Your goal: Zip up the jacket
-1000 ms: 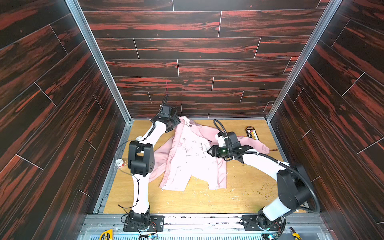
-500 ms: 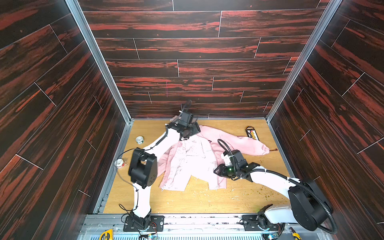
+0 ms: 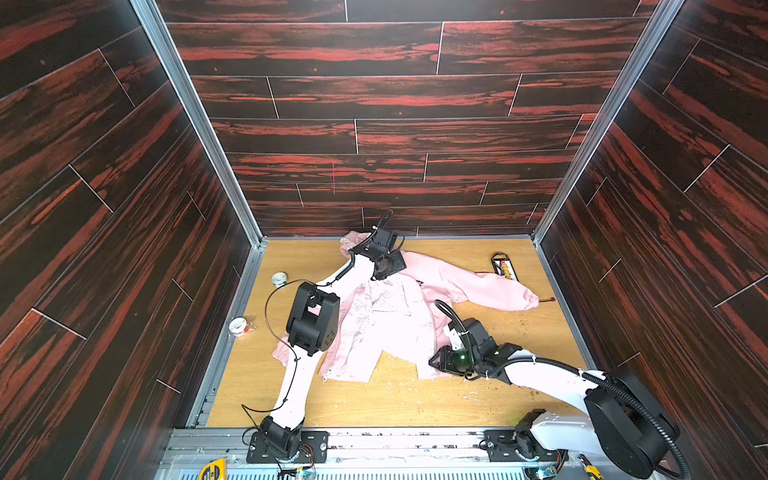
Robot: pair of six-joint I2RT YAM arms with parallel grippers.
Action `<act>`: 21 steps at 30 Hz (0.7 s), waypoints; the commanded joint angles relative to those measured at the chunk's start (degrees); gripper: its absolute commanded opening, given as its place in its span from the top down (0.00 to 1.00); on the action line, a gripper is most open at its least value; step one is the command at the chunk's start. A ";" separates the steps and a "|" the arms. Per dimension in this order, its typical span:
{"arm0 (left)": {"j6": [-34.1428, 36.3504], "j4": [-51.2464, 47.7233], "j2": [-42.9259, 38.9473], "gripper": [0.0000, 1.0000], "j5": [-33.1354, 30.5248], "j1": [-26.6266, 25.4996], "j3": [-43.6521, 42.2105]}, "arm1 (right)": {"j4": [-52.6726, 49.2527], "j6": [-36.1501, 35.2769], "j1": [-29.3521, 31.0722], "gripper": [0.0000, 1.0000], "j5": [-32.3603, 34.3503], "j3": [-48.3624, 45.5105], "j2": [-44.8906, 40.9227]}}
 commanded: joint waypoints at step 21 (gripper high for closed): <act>-0.31 -5.16 8.75 0.64 -3.97 0.69 11.26 | 4.80 2.93 1.32 1.00 -0.71 -0.79 -1.89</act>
